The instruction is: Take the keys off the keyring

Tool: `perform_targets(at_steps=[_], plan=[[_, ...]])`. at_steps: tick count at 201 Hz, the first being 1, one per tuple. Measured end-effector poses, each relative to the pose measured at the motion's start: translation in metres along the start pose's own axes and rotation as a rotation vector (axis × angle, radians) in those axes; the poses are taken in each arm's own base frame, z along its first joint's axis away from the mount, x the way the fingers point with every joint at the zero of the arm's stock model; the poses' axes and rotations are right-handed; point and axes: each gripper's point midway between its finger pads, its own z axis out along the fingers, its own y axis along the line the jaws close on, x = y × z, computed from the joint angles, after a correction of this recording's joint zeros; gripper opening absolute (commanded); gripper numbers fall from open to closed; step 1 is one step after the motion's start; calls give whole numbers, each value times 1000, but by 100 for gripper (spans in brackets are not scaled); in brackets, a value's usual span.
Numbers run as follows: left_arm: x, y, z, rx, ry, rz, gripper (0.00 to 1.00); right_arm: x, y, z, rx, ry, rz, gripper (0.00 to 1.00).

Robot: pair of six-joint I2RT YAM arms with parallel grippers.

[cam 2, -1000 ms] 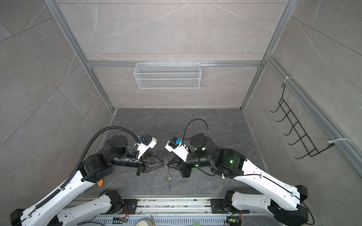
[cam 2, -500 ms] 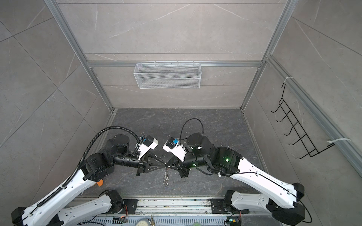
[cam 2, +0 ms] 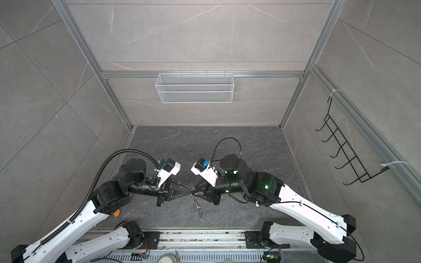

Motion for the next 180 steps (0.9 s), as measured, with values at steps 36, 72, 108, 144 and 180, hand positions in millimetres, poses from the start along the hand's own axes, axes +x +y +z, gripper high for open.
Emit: perform_targets(at_steps=[36,72,108,144,180], plan=[[-2,-8,-7,10,-54,50,0,-5,4,-21,15,-130,-55,49],[-7,-14,-12,21,-104,84,0,-3,5,-15,-8,-166,-89,53],[-13,-19,-16,31,-163,112,0,6,7,-1,-56,-141,-101,55],[-18,-19,-16,41,-193,112,0,4,11,2,-86,-161,-112,54],[-22,-18,-14,47,-209,102,0,-1,11,8,-97,-177,-122,47]])
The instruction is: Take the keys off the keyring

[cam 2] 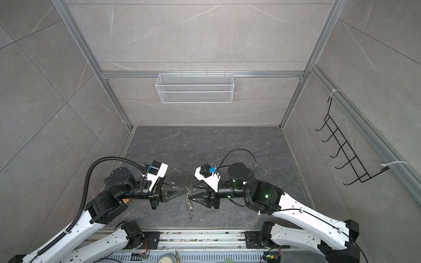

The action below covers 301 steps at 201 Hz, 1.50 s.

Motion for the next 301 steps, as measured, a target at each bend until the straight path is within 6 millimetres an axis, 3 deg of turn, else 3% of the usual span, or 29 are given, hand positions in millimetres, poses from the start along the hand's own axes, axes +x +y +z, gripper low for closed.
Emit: perform_targets(at_steps=[39,112,237,282,301], plan=[[-1,2,1,-5,-13,-5,0,-2,0,4,-7,-8,-2,25],[-2,10,-6,-75,-60,-3,0,-2,-2,4,8,-9,7,0],[11,25,-3,-106,-92,-62,0,19,-6,29,-22,59,37,0],[11,20,-3,-85,-87,-52,0,22,-6,16,19,54,37,38],[10,17,-4,-76,-88,-44,0,18,-4,6,35,39,31,45]])
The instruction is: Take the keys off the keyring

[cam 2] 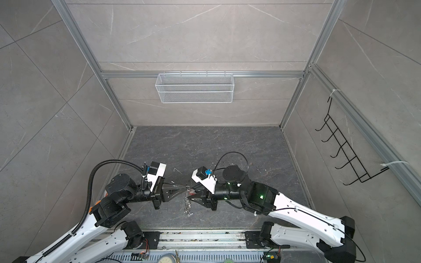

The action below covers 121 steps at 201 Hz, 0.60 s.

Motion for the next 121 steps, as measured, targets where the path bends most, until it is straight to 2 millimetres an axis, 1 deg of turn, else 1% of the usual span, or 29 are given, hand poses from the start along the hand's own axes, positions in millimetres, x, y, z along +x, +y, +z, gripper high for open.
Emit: perform_targets(at_steps=[14,37,62,78,97,121], plan=[[0,-3,-1,13,3,6,0,-6,2,-9,13,-26,-9,47],[1,-6,-1,32,9,13,0,-17,6,-25,28,-78,-27,49],[3,-8,0,47,18,14,0,-27,10,-34,27,-120,-42,49],[4,-8,0,49,22,12,0,-31,10,-32,24,-136,-45,49],[5,-9,1,56,27,11,0,-31,9,-24,11,-131,-39,49],[5,-9,1,60,29,10,0,-26,9,-11,-24,-107,-23,45]])
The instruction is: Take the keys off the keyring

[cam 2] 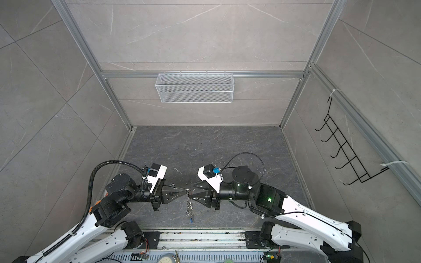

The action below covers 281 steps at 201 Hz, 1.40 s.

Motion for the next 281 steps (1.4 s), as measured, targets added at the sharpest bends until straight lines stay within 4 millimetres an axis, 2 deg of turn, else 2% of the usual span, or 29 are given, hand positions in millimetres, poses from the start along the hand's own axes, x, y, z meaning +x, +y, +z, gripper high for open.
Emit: perform_targets(at_steps=[73,111,129,154,172,195,235,281], plan=[[0,-1,0,0,-2,2,0,-5,5,3,-43,-20,16,18],[0,0,0,-1,-2,2,0,-6,5,3,-43,-21,27,0],[-1,1,0,-6,-2,2,0,-6,4,2,-41,-20,33,0],[0,5,0,-31,12,-7,29,-1,2,1,-27,1,43,0],[-2,5,-1,-46,20,-19,39,7,-3,-1,1,45,64,0],[-6,3,-4,-66,35,-26,41,14,-6,-6,30,101,91,0],[-11,3,-1,-84,106,-63,41,12,-5,-9,44,179,122,0],[5,13,9,-87,236,-144,38,9,-7,-6,49,266,139,0]])
